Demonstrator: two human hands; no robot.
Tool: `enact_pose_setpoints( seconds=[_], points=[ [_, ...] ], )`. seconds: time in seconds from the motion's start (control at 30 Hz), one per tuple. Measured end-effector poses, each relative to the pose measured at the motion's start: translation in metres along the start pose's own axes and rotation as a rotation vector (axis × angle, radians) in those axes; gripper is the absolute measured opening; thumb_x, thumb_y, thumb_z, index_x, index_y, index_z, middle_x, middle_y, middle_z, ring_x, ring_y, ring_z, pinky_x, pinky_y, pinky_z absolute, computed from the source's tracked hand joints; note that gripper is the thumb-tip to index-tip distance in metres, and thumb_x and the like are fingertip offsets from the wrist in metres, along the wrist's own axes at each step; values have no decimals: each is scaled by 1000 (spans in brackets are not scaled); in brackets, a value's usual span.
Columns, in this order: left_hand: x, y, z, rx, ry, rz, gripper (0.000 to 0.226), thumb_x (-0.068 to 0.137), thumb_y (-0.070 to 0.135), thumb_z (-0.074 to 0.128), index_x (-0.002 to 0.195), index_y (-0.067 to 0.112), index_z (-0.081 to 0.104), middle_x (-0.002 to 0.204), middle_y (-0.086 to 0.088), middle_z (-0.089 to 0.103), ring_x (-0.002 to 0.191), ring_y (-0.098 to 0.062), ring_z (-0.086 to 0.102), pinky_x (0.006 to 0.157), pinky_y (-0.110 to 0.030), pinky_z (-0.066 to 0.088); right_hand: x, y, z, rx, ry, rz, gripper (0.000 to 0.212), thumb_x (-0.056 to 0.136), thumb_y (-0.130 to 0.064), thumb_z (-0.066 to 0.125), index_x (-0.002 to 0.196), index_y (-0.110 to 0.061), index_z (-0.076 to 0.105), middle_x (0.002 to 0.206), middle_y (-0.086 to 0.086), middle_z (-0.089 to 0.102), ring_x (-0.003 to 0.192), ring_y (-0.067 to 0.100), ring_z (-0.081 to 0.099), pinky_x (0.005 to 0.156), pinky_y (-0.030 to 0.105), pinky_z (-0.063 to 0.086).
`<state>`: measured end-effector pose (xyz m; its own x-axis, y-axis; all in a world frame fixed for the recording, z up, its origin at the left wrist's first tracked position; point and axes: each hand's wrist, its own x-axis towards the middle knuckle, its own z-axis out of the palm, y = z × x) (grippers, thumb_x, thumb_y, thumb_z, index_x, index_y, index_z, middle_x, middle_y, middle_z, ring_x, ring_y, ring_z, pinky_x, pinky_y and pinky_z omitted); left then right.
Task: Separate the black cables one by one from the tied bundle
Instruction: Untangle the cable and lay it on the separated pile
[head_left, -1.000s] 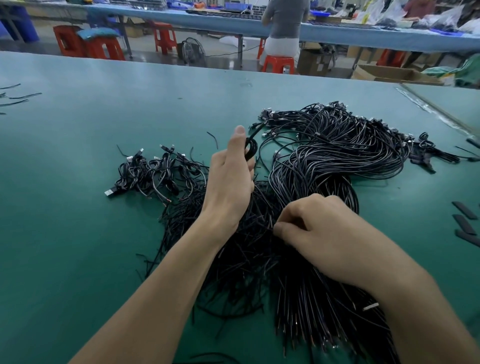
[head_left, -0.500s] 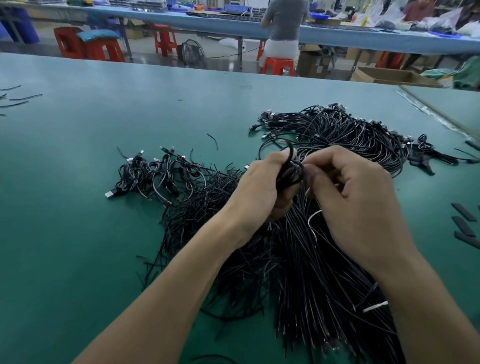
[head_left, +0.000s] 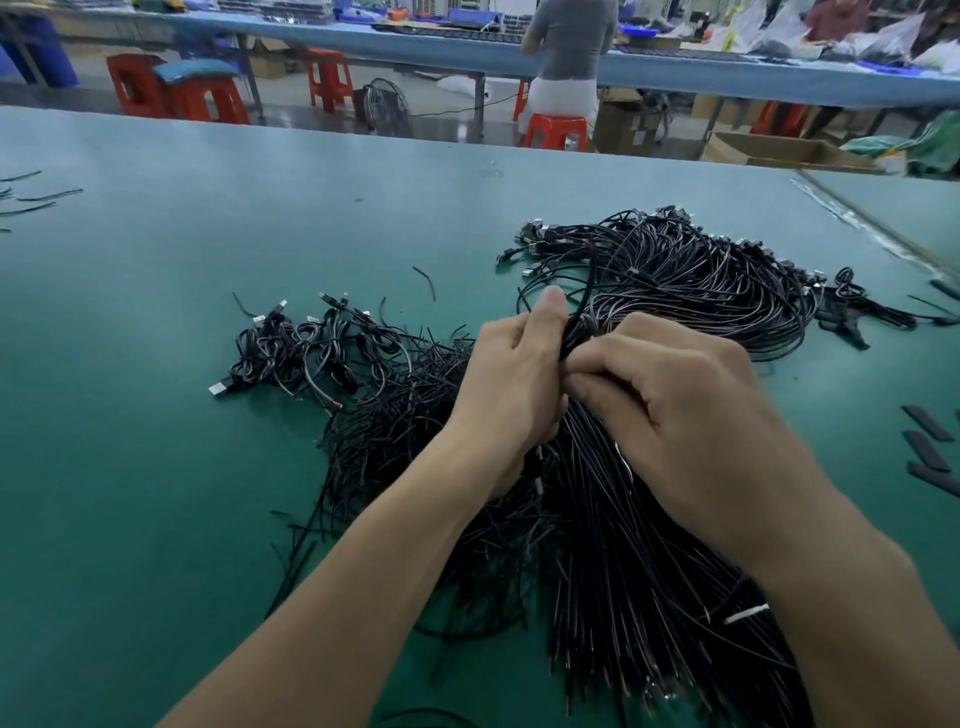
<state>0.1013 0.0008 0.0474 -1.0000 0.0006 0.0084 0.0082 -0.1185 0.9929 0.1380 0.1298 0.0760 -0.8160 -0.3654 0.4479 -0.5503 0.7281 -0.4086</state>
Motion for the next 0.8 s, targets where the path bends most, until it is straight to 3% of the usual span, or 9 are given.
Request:
enact_pose_setpoints(
  seconds=[0.1, 0.23, 0.3, 0.4, 0.47, 0.53, 0.6, 0.67, 0.8],
  points=[
    [-2, 1, -1, 19, -57, -54, 52, 106, 44, 38, 61, 19, 38, 42, 8, 33, 33, -7, 27, 37, -14, 22, -1, -2, -2, -140, 58, -89, 17, 95, -24, 61, 89, -15, 73, 93, -4, 56, 92, 18, 48, 78, 41, 47],
    [-6, 7, 0, -3, -208, -145, 67, 105, 47, 34, 42, 24, 44, 44, 9, 28, 34, -7, 22, 37, -14, 18, 0, -7, -6, -211, 140, -175, 16, 94, -21, 58, 86, -16, 70, 122, -3, 59, 114, 20, 46, 96, 31, 33],
    [-9, 11, 3, -79, -253, -194, 68, 102, 50, 30, 40, 25, 39, 44, 9, 23, 36, -8, 17, 38, -13, 16, 1, -8, -5, -85, 150, -150, 14, 93, -18, 56, 87, -15, 68, 120, -4, 62, 114, 22, 54, 97, 35, 39],
    [-14, 13, 5, -187, -335, -187, 62, 100, 62, 21, 52, 25, 34, 47, 8, 19, 38, -8, 13, 39, -12, 14, 2, -5, -6, 47, 158, -101, 13, 94, -18, 57, 92, -16, 70, 112, -7, 65, 108, 20, 60, 89, 39, 47],
    [-15, 12, 4, -180, -389, -147, 61, 98, 69, 18, 59, 24, 33, 51, 7, 18, 41, -10, 11, 40, -13, 14, 2, -1, -8, 104, 181, -52, 9, 96, -17, 61, 93, -17, 69, 101, -8, 68, 98, 16, 62, 84, 33, 47],
    [-16, 11, 3, -92, -439, -112, 57, 92, 74, 31, 64, 24, 34, 54, 7, 18, 42, -10, 11, 41, -13, 15, 2, 4, -9, 150, 201, 0, 9, 95, -15, 62, 92, -20, 67, 85, -9, 69, 84, 8, 62, 76, 23, 46],
    [-16, 12, 2, 7, -495, -82, 40, 79, 60, 59, 65, 27, 40, 54, 9, 23, 41, -8, 16, 40, -12, 18, 2, 8, -9, 206, 193, 43, 10, 91, -16, 60, 90, -23, 67, 80, -7, 69, 77, 9, 62, 69, 22, 46],
    [-15, 12, -3, 68, -578, -37, 21, 75, 28, 66, 67, 29, 47, 54, 10, 30, 42, -5, 22, 40, -13, 20, 3, 10, -10, 280, 158, 74, 8, 89, -25, 60, 89, -26, 68, 84, -9, 70, 72, 11, 64, 67, 28, 50],
    [-13, 8, -12, 169, -648, -28, 46, 74, -8, 69, 61, 33, 52, 56, 13, 37, 42, -5, 29, 39, -18, 23, 2, 14, -16, 357, 35, 109, 6, 86, -33, 60, 88, -34, 66, 90, -9, 74, 63, 14, 66, 64, 41, 56]
  ],
)
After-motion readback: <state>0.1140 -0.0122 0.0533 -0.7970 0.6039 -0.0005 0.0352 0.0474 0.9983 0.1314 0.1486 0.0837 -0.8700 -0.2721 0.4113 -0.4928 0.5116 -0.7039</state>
